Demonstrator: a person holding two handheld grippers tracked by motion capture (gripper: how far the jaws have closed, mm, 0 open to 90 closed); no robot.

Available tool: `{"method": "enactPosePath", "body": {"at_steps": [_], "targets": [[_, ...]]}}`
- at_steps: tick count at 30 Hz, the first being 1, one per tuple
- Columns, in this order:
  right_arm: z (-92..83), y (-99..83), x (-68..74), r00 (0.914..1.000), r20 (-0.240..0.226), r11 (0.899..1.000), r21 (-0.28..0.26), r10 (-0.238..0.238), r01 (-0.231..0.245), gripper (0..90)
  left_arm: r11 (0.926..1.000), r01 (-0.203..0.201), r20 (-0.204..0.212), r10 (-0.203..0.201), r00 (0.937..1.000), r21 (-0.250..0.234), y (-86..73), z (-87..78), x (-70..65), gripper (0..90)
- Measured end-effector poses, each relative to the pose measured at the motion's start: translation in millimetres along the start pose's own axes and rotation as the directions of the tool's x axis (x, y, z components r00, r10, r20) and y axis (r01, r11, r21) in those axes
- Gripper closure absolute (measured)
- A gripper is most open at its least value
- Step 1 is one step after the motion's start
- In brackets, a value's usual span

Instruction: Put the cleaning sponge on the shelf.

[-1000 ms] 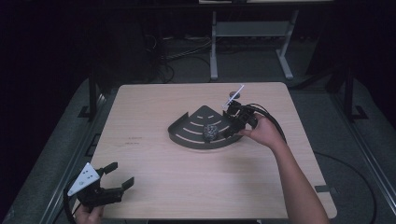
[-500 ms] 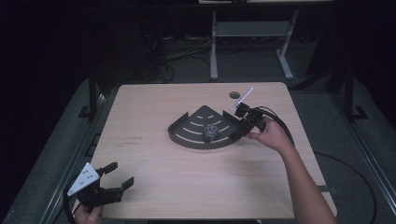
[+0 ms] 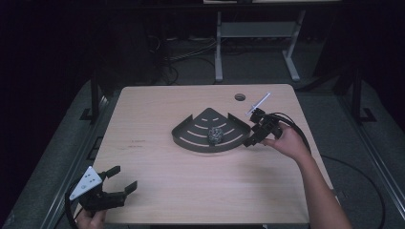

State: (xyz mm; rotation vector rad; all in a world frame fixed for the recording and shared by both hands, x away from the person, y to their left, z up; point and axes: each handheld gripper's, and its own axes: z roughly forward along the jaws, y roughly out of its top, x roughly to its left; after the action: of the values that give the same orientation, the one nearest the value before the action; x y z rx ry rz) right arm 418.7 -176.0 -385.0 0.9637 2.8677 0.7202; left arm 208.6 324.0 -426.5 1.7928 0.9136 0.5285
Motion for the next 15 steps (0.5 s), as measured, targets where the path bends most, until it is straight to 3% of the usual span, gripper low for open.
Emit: {"method": "enactPosePath", "body": {"at_steps": [8, 15], "targets": [[0.6, -16.1, -4.7, 0.9996, -0.006, 0.999, 0.022, 0.027, -0.027, 19.9, 1.0000, 0.000, -0.002, 0.000, 1.0000, 0.000, -0.4, -1.0, 0.5, 13.2], [-0.6, -31.5, -6.9, 0.9988, -0.006, 0.999, 0.010, 0.048, -0.048, 19.9, 1.0000, -0.003, -0.002, 0.003, 1.0000, 0.003, -0.3, -0.4, 0.2, 13.2]]}}
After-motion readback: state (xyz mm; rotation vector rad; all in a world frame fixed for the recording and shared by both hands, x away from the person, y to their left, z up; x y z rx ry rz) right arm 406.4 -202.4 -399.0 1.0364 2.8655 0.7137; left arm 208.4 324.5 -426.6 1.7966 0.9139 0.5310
